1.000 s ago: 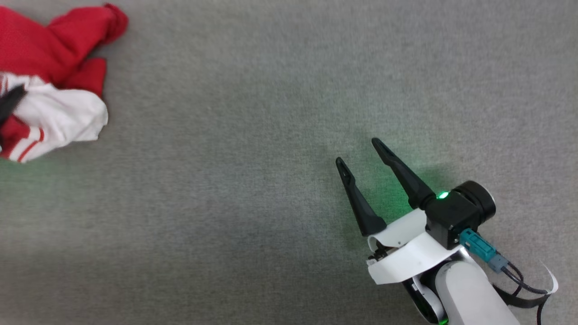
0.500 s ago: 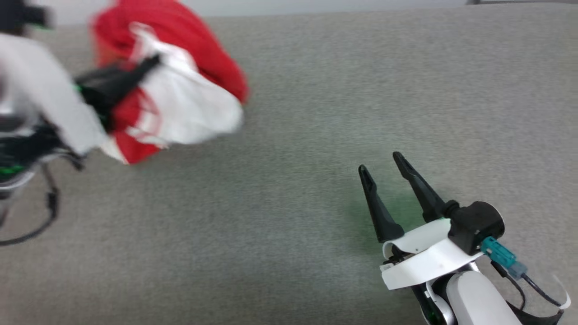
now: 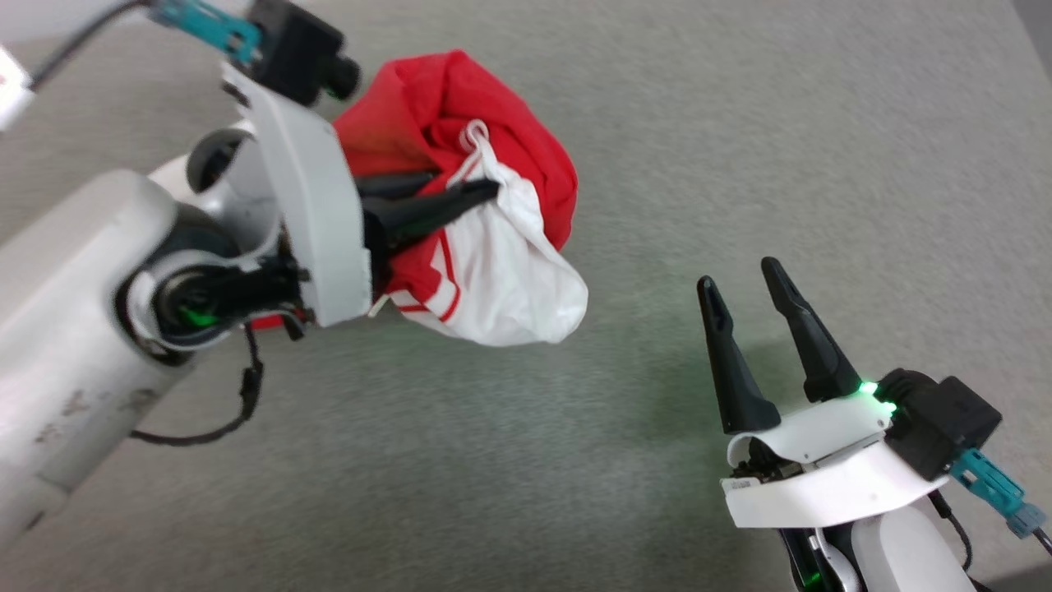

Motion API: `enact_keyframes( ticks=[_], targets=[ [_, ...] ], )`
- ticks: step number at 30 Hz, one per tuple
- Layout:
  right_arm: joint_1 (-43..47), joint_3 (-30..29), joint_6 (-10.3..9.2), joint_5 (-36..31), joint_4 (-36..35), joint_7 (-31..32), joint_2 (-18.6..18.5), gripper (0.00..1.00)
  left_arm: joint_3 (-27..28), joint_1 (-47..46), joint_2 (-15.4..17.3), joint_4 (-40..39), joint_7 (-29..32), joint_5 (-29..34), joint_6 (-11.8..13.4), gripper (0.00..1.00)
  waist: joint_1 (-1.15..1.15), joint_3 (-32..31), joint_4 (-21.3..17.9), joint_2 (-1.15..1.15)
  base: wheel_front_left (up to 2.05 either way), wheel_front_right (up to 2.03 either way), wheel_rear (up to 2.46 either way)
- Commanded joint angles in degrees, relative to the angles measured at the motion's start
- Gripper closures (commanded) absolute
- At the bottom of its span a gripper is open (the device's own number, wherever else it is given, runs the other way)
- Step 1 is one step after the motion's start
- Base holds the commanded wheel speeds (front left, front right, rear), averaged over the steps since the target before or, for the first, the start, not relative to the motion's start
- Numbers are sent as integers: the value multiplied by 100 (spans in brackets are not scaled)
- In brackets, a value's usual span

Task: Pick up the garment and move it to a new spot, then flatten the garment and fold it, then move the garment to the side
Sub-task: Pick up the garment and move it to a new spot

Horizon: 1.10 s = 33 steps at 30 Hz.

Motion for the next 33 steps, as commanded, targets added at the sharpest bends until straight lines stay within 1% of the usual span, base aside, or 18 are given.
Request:
enact_keyframes(
  ticks=[1, 4, 10, 17, 22, 23, 24, 25, 26, 30, 33],
  targets=[
    [62, 6, 0, 42, -72, -25, 18, 0, -49, -6, -36, 65, 0, 54, 3, 100, 0, 477, -535, 0, 0, 0, 0],
    [149, 55, 0, 179, -195, -25, 18, 0, -159, 144, -126, 248, -35, 83, 3, 100, 0, 587, -763, 0, 0, 0, 0],
    [313, 155, 0, 337, -384, -25, 19, 0, -373, 466, -22, 844, -156, 198, 3, 100, 0, 738, -1102, 0, 0, 0, 0],
    [400, 234, 0, 435, -532, -25, 18, 0, -652, 779, 59, 1581, -362, 395, 36, 100, 0, 917, -1286, 0, 0, 0, 0],
    [396, 264, 0, 460, -584, -25, 16, 0, -881, 927, 75, 1865, -385, 463, 57, 100, 0, 991, -1340, 0, 0, 0, 0],
    [382, 260, 0, 449, -580, -26, 18, 0, -921, 951, 72, 1872, -403, 467, 60, 84, 0, 993, -1331, 0, 0, 0, 0],
    [361, 248, 0, 424, -566, -26, 16, 0, -944, 969, 65, 1857, -427, 452, 66, 57, 0, 984, -1309, 0, 0, 0, 0],
    [336, 235, 0, 392, -547, -26, 16, 0, -937, 961, 56, 1801, -473, 428, 66, 21, 0, 964, -1274, 0, 0, 0, 0],
    [313, 218, 0, 363, -524, -26, 17, 0, -904, 934, 34, 1734, -549, 394, 66, 0, 0, 936, -1226, 0, 0, 0, 0],
    [204, 114, 0, 173, -391, -26, 13, 0, -705, 833, -20, 1389, -867, 177, 60, 0, 0, 753, -923, 0, 0, 0, 0],
    [164, 9, 0, -31, -226, -26, 13, 0, -611, 629, -1, 1096, -1065, 234, 36, 0, 0, 577, -602, 0, 0, 0, 0]
  ],
)
